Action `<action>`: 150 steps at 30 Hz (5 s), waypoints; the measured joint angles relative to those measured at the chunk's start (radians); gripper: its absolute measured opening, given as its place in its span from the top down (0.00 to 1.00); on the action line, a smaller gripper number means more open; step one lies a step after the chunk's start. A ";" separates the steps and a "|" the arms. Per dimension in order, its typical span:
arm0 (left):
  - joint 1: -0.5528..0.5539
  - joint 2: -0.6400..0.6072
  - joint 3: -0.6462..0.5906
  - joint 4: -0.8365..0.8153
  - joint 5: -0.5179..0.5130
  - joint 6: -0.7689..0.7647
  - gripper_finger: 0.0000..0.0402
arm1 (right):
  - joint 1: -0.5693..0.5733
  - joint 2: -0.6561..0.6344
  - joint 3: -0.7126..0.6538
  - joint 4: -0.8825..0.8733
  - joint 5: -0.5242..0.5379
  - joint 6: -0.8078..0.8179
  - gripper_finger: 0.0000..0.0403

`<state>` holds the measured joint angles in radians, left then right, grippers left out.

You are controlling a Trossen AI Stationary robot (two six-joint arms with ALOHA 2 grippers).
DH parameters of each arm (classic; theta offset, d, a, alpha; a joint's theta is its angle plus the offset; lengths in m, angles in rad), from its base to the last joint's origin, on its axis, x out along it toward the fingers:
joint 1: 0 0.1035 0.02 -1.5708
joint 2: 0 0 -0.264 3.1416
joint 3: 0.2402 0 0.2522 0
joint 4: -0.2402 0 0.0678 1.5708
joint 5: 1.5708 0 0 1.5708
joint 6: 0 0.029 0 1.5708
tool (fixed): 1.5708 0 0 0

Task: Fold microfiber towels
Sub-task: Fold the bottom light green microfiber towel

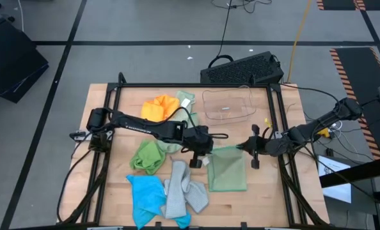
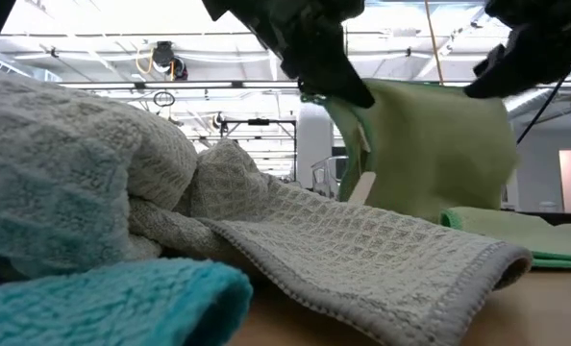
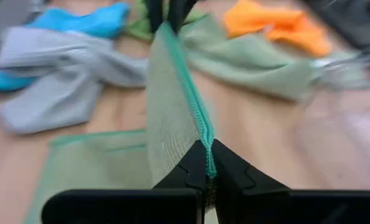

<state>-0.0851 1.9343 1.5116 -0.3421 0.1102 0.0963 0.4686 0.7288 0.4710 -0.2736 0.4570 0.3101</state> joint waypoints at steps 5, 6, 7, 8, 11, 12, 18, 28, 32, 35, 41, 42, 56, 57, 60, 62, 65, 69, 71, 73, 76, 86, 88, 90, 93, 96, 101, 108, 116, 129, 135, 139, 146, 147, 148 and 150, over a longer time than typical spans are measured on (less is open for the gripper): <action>-0.023 0.000 0.000 0.011 0.044 -0.035 0.94 | 0.000 0.000 -0.049 0.016 -0.113 0.099 0.99; -0.028 0.000 0.000 0.018 0.054 -0.051 0.94 | 0.000 0.000 -0.059 0.017 -0.121 0.118 0.99; -0.035 0.001 0.000 0.027 0.058 -0.067 0.95 | 0.000 0.000 -0.068 0.020 -0.126 0.130 0.99; -0.042 0.003 0.000 0.042 0.057 -0.082 0.96 | 0.000 0.000 -0.075 0.023 -0.130 0.136 0.99; -0.067 0.013 0.000 0.071 0.030 -0.095 0.98 | 0.000 0.000 -0.083 0.023 -0.123 0.149 0.99; -0.074 0.022 0.000 0.083 0.020 -0.091 0.98 | 0.000 0.000 -0.083 0.022 -0.122 0.149 0.99; -0.104 0.045 -0.001 0.081 -0.086 -0.079 0.97 | -0.008 -0.006 -0.052 -0.003 -0.119 0.097 0.99; -0.093 0.047 -0.001 0.084 -0.156 -0.107 0.99 | -0.044 -0.010 0.034 -0.139 -0.052 0.032 0.99; -0.107 0.047 -0.001 0.091 -0.128 -0.126 0.96 | -0.034 -0.005 0.024 -0.133 -0.142 0.118 0.99; -0.121 0.054 -0.001 0.142 -0.099 -0.138 0.96 | -0.013 0.000 0.006 -0.124 -0.190 0.171 0.99; -0.160 0.116 -0.002 0.211 -0.088 -0.132 0.99 | 0.025 0.004 -0.073 -0.046 -0.246 0.259 0.99; -0.163 0.123 -0.002 0.214 -0.089 -0.133 0.99 | 0.030 0.004 -0.089 -0.024 -0.254 0.271 0.99; -0.170 0.156 -0.002 0.243 -0.046 -0.192 0.98 | 0.058 0.011 -0.229 0.216 -0.334 0.336 0.99; -0.173 0.161 -0.002 0.242 -0.046 -0.196 0.97 | 0.058 0.011 -0.229 0.217 -0.338 0.333 0.99; -0.176 0.189 -0.001 0.260 -0.051 -0.197 0.96 | 0.058 0.012 -0.229 0.210 -0.369 0.333 0.99; -0.176 0.193 -0.002 0.251 -0.056 -0.204 0.96 | 0.058 0.023 -0.230 0.215 -0.395 0.354 0.99; -0.175 0.200 0.000 0.273 -0.055 -0.212 0.98 | 0.071 0.051 -0.230 0.226 -0.406 0.388 0.99; -0.175 0.201 -0.002 0.264 -0.046 -0.218 0.98 | 0.093 0.108 -0.230 0.288 -0.410 0.387 0.96; -0.176 0.201 -0.002 0.262 -0.034 -0.239 0.96 | 0.102 0.138 -0.231 0.319 -0.413 0.386 0.94; -0.179 0.201 -0.002 0.259 -0.017 -0.259 0.93 | 0.113 0.162 -0.231 0.323 -0.414 0.397 0.92; -0.189 0.201 -0.002 0.267 0.008 -0.286 0.88 | 0.130 0.201 -0.231 0.332 -0.414 0.422 0.86; -0.229 0.201 -0.002 0.368 0.046 -0.299 0.53 | 0.156 0.210 -0.231 0.436 -0.437 0.430 0.67; -0.233 0.189 -0.002 0.342 0.032 -0.269 0.49 | 0.160 0.195 -0.231 0.434 -0.446 0.430 0.66; -0.234 0.167 -0.003 0.314 -0.013 -0.257 0.46 | 0.161 0.186 -0.231 0.446 -0.419 0.430 0.66; -0.220 0.133 -0.001 0.278 -0.171 -0.255 0.46 | 0.163 0.199 -0.231 0.531 -0.311 0.395 0.67; -0.189 0.126 -0.001 0.254 -0.277 -0.269 0.47 | 0.163 0.263 -0.230 0.630 -0.245 0.349 0.69; -0.121 0.136 -0.003 0.216 -0.270 -0.316 0.46 | 0.186 0.447 -0.230 0.773 -0.250 0.293 0.74; -0.080 0.142 -0.037 0.231 -0.240 -0.261 0.44 | 0.249 0.688 -0.229 0.858 -0.250 0.251 0.87; -0.008 0.153 -0.039 0.194 -0.240 -0.265 0.47 | 0.265 0.666 -0.227 0.845 -0.283 0.270 0.94; 0.030 0.211 -0.037 0.224 -0.120 -0.226 0.47 | 0.216 0.180 -0.227 0.289 -0.194 0.480 0.73; 0.049 0.243 -0.040 0.221 -0.061 -0.240 0.47 | 0.122 0.033 -0.227 0.119 -0.165 0.570 0.61; 0.060 0.266 -0.040 0.235 -0.003 -0.241 0.47 | 0.036 -0.020 -0.227 0.016 -0.163 0.593 0.53; 0.057 0.281 -0.039 0.249 0.005 -0.219 0.50 | -0.068 -0.011 -0.228 -0.049 -0.175 0.565 0.42; 0.055 0.281 -0.039 0.249 0.005 -0.212 0.52 | -0.077 -0.008 -0.228 -0.035 -0.180 0.553 0.41; 0.052 0.281 -0.040 0.251 0.005 -0.208 0.55 | -0.086 -0.008 -0.228 -0.026 -0.195 0.541 0.40; 0.047 0.281 -0.039 0.263 0.006 -0.195 0.62 | -0.100 -0.006 -0.228 -0.016 -0.201 0.536 0.40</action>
<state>-0.0386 2.2154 1.4722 -0.0788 0.1162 -0.0991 0.3690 0.7223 0.2428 -0.2900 0.2559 0.8465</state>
